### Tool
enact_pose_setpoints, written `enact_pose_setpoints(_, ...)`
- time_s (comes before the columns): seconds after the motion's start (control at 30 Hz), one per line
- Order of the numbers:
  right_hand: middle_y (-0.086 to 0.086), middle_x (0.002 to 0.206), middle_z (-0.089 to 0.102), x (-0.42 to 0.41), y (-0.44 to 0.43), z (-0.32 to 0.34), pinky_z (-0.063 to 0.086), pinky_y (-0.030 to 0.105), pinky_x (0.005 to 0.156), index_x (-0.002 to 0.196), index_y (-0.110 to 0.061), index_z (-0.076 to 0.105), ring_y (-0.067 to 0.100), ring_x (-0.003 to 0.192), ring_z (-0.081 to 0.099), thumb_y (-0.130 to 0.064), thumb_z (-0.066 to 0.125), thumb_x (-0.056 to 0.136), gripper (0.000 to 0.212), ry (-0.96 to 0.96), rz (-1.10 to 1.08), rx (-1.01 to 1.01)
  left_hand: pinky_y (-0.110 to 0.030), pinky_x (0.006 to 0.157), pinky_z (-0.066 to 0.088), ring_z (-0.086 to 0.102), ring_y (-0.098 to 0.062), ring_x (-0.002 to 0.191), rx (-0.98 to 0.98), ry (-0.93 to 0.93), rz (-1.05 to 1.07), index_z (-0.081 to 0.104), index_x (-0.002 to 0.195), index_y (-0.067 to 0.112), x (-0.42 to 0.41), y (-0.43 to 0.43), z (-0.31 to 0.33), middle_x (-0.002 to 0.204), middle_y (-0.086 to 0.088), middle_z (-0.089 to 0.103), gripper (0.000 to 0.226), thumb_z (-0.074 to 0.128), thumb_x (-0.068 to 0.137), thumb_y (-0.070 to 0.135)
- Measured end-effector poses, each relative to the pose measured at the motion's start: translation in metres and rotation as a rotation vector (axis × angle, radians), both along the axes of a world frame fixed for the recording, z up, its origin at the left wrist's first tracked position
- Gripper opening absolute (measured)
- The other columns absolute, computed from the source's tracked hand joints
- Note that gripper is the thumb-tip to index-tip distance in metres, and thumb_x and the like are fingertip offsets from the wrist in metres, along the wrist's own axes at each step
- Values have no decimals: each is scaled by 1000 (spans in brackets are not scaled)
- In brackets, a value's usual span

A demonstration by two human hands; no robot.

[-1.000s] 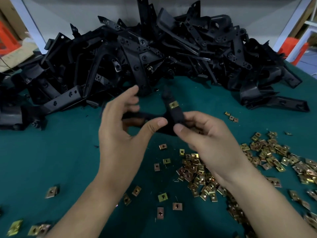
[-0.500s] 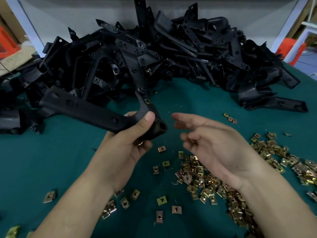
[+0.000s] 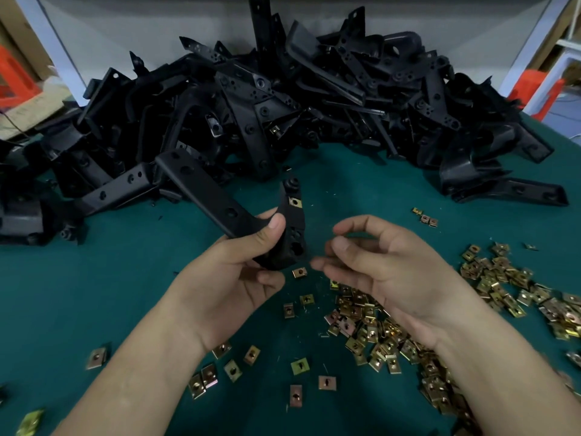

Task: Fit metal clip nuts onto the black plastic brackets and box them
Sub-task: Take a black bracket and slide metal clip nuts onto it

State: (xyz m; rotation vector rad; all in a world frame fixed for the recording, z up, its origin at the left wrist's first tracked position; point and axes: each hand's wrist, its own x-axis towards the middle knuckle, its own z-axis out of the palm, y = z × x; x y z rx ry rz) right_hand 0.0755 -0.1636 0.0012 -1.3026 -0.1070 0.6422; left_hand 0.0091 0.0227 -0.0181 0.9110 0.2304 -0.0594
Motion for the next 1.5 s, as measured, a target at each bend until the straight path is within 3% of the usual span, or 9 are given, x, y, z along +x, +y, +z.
enact_pose_setpoints(0.13, 9, 80, 74, 0, -1, 2, 56, 18, 63, 87, -7, 71, 14, 71, 73, -13, 75, 69, 20, -25, -2, -4, -18, 49, 37, 58, -6, 70, 42, 10, -41, 78, 104, 18, -1, 0, 1, 100, 3, 70, 30, 83, 75, 24)
enact_pose_setpoints(0.27, 15, 95, 76, 0, -1, 1, 57, 18, 74, 88, -3, 79, 18, 90, 75, -9, 72, 72, 19, 16, 1, 115, -17, 49, 42, 56, -9, 67, -162, 34, -73, 77, 84, 13, -1, 6, 1, 81, 1, 65, 31, 96, 62, 23)
enact_pose_setpoints(0.37, 16, 98, 77, -1, 0, 3, 57, 17, 76, 93, -2, 78, 17, 94, 75, -9, 69, 74, 22, 21, 46, 139, -18, 49, 44, 58, -10, 70, -154, 43, -60, 77, 89, 14, -1, 7, 1, 86, 0, 68, 39, 99, 58, 24)
enact_pose_setpoints(0.53, 12, 85, 75, -3, 2, 3, 57, 19, 65, 97, -5, 77, 17, 76, 74, -15, 70, 76, 24, -28, 57, 112, -19, 50, 46, 61, -9, 69, -150, 34, -78, 77, 92, 15, -2, 5, 1, 89, 0, 71, 38, 97, 61, 25)
enact_pose_setpoints(0.67, 13, 83, 75, -7, 5, 3, 58, 19, 67, 92, -6, 76, 15, 74, 73, -15, 73, 72, 21, -87, 74, 137, -19, 56, 49, 69, -14, 82, -124, 29, -122, 75, 106, 12, -3, 2, 1, 103, -7, 72, 54, 98, 60, 27)
enact_pose_setpoints(0.83, 8, 80, 75, -9, 7, 3, 57, 20, 65, 86, -12, 78, 13, 71, 72, -17, 74, 73, 14, -171, 80, 142, -18, 58, 48, 67, -11, 85, -109, 25, -154, 75, 114, 10, -4, 1, 0, 105, -5, 73, 65, 99, 57, 29)
enact_pose_setpoints(1.0, 2, 75, 72, -10, 7, 2, 57, 21, 66, 86, -21, 78, 12, 72, 71, -23, 76, 71, 16, -252, 96, 113, -17, 59, 48, 63, -9, 86, -54, -27, -200, 77, 108, 16, -4, 3, 0, 100, 0, 72, 49, 95, 65, 31)
enact_pose_setpoints(1.37, 4, 77, 72, -9, 7, 1, 57, 22, 67, 91, -15, 74, 15, 75, 72, -19, 74, 73, 19, -182, 90, 193, -19, 59, 49, 65, -13, 90, -110, 3, -157, 72, 117, 13, -4, 2, 0, 111, -7, 71, 67, 99, 57, 27)
enact_pose_setpoints(1.5, 5, 79, 72, -8, 8, 0, 57, 22, 67, 96, -11, 71, 14, 76, 72, -17, 72, 74, 22, -172, 90, 203, -18, 59, 49, 65, -12, 89, -101, -3, -156, 74, 114, 15, -4, 2, 1, 109, -6, 72, 63, 98, 57, 28)
